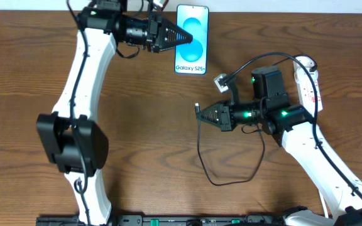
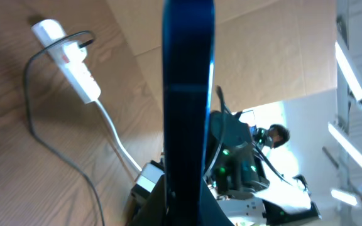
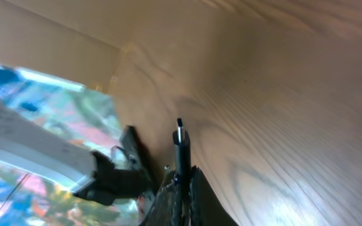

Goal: Plug charger to phone and switch on socket
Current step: 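Lift the plug with the right gripper toward the phone's bottom port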

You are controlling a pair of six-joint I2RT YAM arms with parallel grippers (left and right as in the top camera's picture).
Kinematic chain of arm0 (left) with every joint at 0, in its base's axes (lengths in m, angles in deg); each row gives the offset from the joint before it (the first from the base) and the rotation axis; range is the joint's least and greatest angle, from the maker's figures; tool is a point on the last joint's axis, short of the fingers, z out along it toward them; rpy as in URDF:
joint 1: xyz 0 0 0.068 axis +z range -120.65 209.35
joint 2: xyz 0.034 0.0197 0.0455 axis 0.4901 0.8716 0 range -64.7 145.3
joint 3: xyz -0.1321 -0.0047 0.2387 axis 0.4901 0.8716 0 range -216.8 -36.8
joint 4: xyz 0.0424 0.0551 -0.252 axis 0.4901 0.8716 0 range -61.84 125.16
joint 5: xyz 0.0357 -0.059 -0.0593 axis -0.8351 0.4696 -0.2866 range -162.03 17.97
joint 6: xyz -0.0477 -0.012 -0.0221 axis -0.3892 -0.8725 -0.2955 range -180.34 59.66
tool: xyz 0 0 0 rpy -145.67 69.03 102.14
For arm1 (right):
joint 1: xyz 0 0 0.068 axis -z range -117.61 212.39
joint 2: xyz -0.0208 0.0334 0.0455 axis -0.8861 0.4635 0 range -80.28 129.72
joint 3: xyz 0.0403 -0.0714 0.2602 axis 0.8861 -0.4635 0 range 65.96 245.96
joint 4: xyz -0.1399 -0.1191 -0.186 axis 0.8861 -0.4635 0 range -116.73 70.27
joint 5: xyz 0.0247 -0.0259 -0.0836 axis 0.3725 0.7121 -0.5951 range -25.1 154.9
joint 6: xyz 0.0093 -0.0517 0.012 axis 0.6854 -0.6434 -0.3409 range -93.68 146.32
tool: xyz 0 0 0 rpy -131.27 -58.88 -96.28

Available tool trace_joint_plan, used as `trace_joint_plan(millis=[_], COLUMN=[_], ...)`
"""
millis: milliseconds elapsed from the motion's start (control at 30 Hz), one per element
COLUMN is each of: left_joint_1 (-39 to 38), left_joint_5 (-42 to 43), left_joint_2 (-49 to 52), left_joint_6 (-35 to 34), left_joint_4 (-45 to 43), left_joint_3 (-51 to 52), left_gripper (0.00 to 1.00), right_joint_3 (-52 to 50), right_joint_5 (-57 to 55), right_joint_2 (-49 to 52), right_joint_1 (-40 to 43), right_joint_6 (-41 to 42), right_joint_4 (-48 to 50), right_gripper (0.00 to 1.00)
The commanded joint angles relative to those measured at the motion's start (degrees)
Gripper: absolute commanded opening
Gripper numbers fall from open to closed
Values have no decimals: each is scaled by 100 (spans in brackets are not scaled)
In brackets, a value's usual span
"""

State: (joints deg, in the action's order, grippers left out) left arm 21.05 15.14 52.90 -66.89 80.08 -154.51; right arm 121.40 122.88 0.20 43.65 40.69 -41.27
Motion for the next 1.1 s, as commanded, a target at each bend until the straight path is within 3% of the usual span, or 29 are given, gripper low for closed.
trace_joint_plan(millis=[0,300,533,1067], left_joint_1=[28,35,33,33], left_joint_5=[282,282,284,286], left_joint_2=[-116,-116,-116,-116], left_joint_6=[107,-341,-1198,-1222], left_joint_4=[-39,-142,-894,-1001], left_joint_3=[-74,-74,-74,-74], left_gripper=[7,7,7,7], right_joint_3=[90,90,90,90], right_joint_5=[824,822,778,297], right_joint_2=[-68,-68,-68,-68], right_joint_1=[33,33,35,85], right_joint_6=[306,1290,1993,2684], right_joint_4=[317,1545,2380,3058], right_gripper=[1,1,1,1])
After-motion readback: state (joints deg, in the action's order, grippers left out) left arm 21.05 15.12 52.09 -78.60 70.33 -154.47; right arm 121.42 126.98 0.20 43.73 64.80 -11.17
